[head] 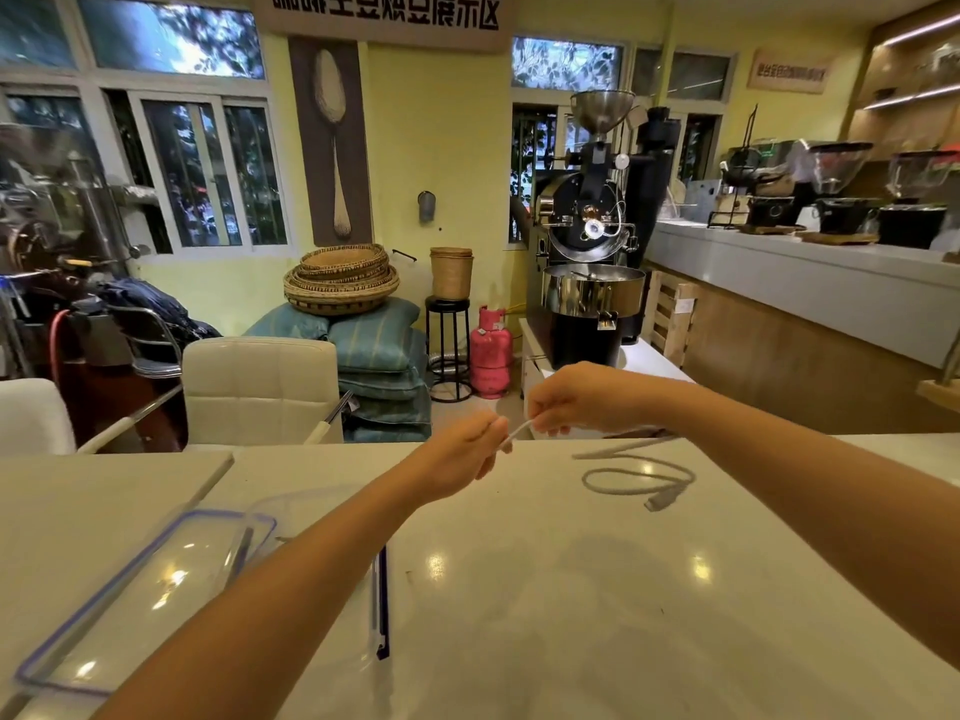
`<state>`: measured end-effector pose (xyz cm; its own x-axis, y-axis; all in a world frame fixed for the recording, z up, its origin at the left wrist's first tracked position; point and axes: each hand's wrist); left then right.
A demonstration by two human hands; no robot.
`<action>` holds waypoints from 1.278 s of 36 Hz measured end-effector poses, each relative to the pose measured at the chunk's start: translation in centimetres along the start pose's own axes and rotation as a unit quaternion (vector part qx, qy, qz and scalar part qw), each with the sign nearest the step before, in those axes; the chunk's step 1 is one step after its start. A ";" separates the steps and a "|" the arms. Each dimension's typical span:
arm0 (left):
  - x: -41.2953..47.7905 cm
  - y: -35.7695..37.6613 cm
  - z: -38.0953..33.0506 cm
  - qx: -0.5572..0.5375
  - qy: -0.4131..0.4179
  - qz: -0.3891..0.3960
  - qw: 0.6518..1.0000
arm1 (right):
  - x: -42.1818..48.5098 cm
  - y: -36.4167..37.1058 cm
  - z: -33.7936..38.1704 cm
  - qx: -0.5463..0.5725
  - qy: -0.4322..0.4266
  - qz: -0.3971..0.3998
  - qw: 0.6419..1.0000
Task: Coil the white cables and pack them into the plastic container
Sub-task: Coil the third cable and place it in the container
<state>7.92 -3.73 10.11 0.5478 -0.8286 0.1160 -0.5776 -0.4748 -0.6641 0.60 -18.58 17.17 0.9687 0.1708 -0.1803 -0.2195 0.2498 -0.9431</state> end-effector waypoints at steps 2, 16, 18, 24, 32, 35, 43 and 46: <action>-0.3 0.4 -0.3 -0.033 0.010 0.020 0.999 | 0.1 -0.5 -0.1 -0.065 0.015 -0.001 0.998; -0.3 -0.9 -2.5 -0.320 0.045 0.077 0.943 | 1.3 0.5 -1.3 -0.107 -0.031 -0.138 0.984; -0.1 -1.0 -3.0 -0.360 0.066 0.073 0.928 | 1.6 1.3 -1.2 0.015 -0.030 -0.172 0.985; 0.9 -1.1 -4.8 -0.443 0.110 0.059 0.888 | 2.4 4.1 -0.4 0.464 -0.054 -0.216 0.857; 2.6 -0.9 -5.8 -0.425 0.096 -0.016 0.900 | 2.3 6.6 1.8 0.635 0.011 -0.146 0.759; 3.3 -1.3 -5.8 -0.333 0.089 -0.089 0.935 | 2.0 7.0 2.2 0.638 0.029 -0.072 0.766; 3.3 -2.5 -3.7 -0.053 0.090 -0.160 0.982 | 0.3 5.2 1.5 0.607 0.031 0.065 0.791; 2.7 -2.7 -2.6 -0.022 0.078 -0.148 0.986 | -0.5 3.9 0.9 0.640 -0.004 0.052 0.766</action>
<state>9.34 -5.48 14.16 0.5983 -0.6857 0.4145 -0.4334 -0.7121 -0.5523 -0.85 -16.89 13.85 0.9386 0.2573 -0.2298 -0.2338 0.9643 0.1246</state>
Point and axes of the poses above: each hand's wrist, its own x-axis towards the middle knuckle, its own y-axis out of the palm, z = x × y, and after that the axes turned 6 degrees about z, right-handed
